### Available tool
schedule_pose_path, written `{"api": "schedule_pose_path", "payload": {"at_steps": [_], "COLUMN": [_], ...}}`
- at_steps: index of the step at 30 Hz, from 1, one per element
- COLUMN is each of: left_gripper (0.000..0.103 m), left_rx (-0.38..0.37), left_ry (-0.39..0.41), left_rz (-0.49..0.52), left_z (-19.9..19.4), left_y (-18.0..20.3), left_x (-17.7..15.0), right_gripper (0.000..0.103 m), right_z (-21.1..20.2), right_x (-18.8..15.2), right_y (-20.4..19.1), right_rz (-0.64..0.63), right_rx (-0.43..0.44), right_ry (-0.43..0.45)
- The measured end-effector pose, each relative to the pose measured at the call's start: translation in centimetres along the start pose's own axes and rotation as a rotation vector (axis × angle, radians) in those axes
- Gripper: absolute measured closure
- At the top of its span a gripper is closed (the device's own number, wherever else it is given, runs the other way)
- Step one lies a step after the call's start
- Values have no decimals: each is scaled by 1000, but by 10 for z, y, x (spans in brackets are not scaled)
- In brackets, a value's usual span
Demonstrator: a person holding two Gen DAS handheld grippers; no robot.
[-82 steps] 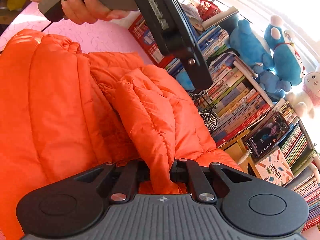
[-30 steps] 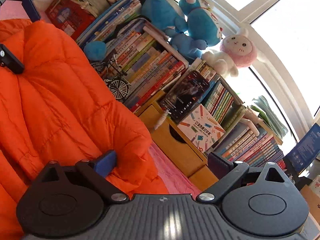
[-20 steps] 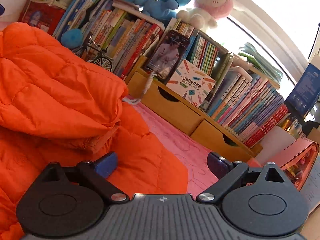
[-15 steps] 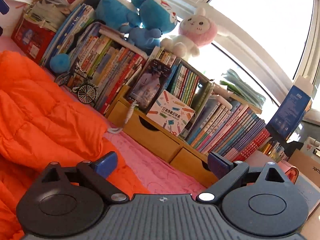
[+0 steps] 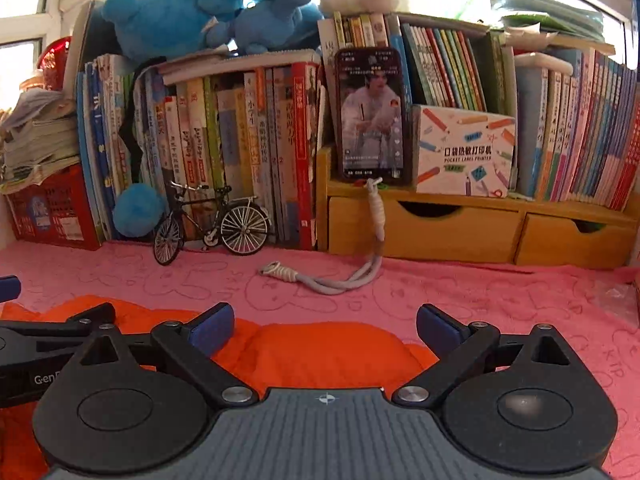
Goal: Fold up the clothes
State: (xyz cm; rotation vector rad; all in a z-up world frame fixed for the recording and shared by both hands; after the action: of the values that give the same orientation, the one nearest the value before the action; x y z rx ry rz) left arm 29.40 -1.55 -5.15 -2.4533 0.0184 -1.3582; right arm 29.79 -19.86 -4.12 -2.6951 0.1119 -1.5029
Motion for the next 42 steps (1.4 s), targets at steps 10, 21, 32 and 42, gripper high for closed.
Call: {"api": "schedule_pose_path", "payload": {"at_steps": [10, 21, 32, 42], "left_gripper": [1, 1, 8, 4], "left_rx": [84, 118, -56, 15], "left_ry": [-52, -145, -45, -153], "left_rz": [20, -31, -148, 3], "left_z": [25, 41, 17, 64], "left_y": [-15, -35, -39, -3], "left_x": [-23, -36, 34, -15], "right_gripper": [3, 3, 6, 7], "right_z": [16, 10, -18, 49], "right_x": [-34, -41, 37, -9], "right_y": [31, 65, 23, -7], "right_rz": [145, 230, 148, 17], "right_rx": [-54, -348, -108, -131], "right_ry": [-79, -21, 60, -165]}}
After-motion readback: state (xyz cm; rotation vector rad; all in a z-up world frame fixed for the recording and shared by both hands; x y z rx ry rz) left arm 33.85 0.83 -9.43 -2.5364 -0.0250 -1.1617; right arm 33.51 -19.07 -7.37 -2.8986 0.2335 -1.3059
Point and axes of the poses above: each gripper's, at about its wrist camera, not at the fingertips, and z roughly the way its jaws point, y to its right, x to its top, the point moved 7 cm from there along z, roughly the way its jaws point, and after that the axes turned 4 degrees about z, right-handed, at the moved point
